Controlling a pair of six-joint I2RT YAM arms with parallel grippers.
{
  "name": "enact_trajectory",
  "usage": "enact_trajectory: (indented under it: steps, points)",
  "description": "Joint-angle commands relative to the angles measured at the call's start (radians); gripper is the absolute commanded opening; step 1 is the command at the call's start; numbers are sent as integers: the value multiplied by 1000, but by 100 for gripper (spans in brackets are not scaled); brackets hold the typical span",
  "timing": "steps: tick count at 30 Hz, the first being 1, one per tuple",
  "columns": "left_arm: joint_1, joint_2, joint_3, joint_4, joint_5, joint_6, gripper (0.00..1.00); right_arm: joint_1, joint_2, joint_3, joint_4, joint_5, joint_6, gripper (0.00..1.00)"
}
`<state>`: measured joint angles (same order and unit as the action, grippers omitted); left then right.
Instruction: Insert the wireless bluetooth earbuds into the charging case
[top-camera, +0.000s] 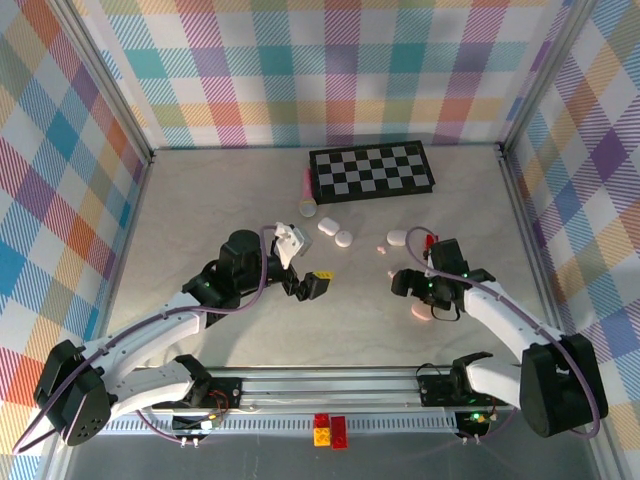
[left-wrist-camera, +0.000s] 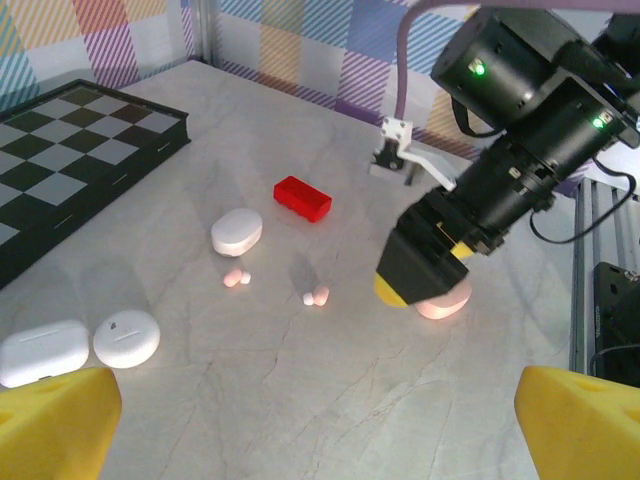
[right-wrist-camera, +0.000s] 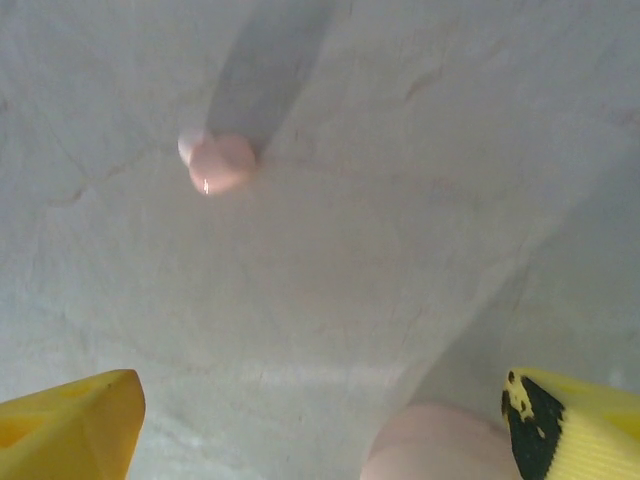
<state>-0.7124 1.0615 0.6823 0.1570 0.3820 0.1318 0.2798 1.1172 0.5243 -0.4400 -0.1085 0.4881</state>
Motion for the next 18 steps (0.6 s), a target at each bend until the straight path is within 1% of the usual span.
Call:
enact_trajectory:
  steps: [1, 6, 8, 12, 13, 18]
  points:
    - [-10, -7, 33, 17, -4, 15, 100, -2, -68, -52, -50, -104, 62, 91]
    - [-10, -14, 23, 13, -40, 14, 100, -1, -172, -115, -117, -87, 74, 89]
    - [-9, -12, 22, 13, -50, 12, 100, 1, -198, -129, -117, -107, 92, 88]
    - [-10, -7, 22, 22, -55, 6, 100, 39, -230, -133, -151, -82, 132, 84]
    - [-10, -6, 22, 21, -56, 5, 100, 55, -236, -131, -160, -68, 143, 83]
    - [-10, -6, 20, 18, -63, 0, 100, 189, -245, -94, -264, 117, 236, 81]
